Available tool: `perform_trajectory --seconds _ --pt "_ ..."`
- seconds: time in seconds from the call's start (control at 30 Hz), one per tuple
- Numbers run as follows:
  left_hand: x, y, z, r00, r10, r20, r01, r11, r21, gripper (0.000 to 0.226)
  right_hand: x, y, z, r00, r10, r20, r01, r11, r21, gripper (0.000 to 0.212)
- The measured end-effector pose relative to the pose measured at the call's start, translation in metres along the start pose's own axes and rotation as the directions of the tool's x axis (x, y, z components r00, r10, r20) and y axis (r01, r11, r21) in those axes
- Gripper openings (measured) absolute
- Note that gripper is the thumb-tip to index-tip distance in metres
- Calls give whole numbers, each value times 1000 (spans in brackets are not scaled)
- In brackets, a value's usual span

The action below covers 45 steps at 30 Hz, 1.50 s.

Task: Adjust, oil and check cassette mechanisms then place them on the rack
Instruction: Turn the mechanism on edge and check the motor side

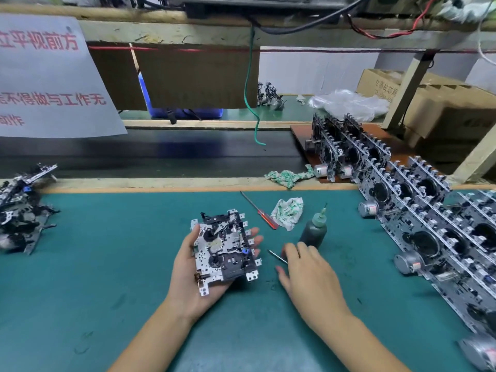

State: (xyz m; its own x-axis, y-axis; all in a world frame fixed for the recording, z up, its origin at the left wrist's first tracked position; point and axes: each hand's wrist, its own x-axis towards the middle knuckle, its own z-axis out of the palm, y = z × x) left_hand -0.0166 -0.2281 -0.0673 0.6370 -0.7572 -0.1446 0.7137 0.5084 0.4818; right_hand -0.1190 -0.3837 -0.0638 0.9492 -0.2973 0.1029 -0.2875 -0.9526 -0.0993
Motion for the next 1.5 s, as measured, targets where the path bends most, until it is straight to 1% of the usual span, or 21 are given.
perform_trajectory --seconds 0.07,0.1,0.13,0.17,0.2,0.23,0.27,0.3,0.33,0.37,0.43,0.53,0.63,0.8,0.93,1.1,1.2,1.37,1.43,1.5 --pt "2 -4 -2 999 -43 -23 43 999 15 68 1 1 1 1000 1 -7 -1 997 72 9" --pt "2 -5 -2 997 -71 -32 73 997 34 69 2 3 0 999 27 -19 -23 985 169 7" --pt "3 -7 -2 994 -103 -43 106 993 55 71 3 7 0 997 74 -7 -67 937 343 9" --pt "3 -8 -2 989 -134 -55 138 988 73 73 5 10 -3 993 104 57 -118 818 563 12" --pt "2 -9 -1 985 -162 -65 168 981 93 76 5 11 -8 986 97 135 -166 632 757 14" --pt "1 -9 -1 980 -190 -65 196 975 106 77 5 13 -12 972 50 231 -229 428 874 17" --pt "1 -10 0 975 -217 -55 222 968 115 78 5 16 -16 947 -28 319 -300 276 913 21" --pt "1 -11 0 969 -244 -47 248 961 125 79 6 19 -19 915 -113 387 -361 203 910 28" --pt "1 -11 -1 963 -267 -48 271 952 141 80 6 21 -21 879 -190 437 -404 189 895 35" --pt "1 -12 -3 956 -287 -64 294 942 161 81 6 23 -22 847 -242 473 -433 200 879 39" --pt "1 -12 -4 946 -310 -90 322 928 190 83 5 23 -24 820 -282 498 -448 225 865 41" --pt "4 -13 -4 942 -315 -120 333 922 198 83 5 21 -23 813 -306 495 -436 244 866 40" --pt "5 -14 -5 941 -310 -136 333 920 207 83 5 16 -22 804 -304 510 -424 307 852 39" --pt "4 -14 -2 942 -297 -154 328 912 245 84 3 15 -22 763 -319 563 -462 341 819 37" --pt "4 -15 -2 945 -282 -168 320 908 272 83 3 17 -23 767 -326 553 -437 366 822 37" --pt "5 -15 -3 937 -291 -191 336 899 282 82 2 17 -21 770 -330 546 -405 407 818 45" --pt "4 -14 -2 934 -293 -202 342 895 285 80 3 18 -21 755 -356 551 -406 405 819 47" --pt "3 -14 0 931 -289 -222 343 899 272 76 6 18 -21 705 -400 586 -451 386 805 52" --pt "4 -14 1 933 -283 -223 337 904 262 73 5 18 -21 717 -383 582 -429 415 802 53" --pt "4 -14 2 935 -274 -223 328 909 258 71 5 17 -21 744 -356 565 -386 462 799 56"
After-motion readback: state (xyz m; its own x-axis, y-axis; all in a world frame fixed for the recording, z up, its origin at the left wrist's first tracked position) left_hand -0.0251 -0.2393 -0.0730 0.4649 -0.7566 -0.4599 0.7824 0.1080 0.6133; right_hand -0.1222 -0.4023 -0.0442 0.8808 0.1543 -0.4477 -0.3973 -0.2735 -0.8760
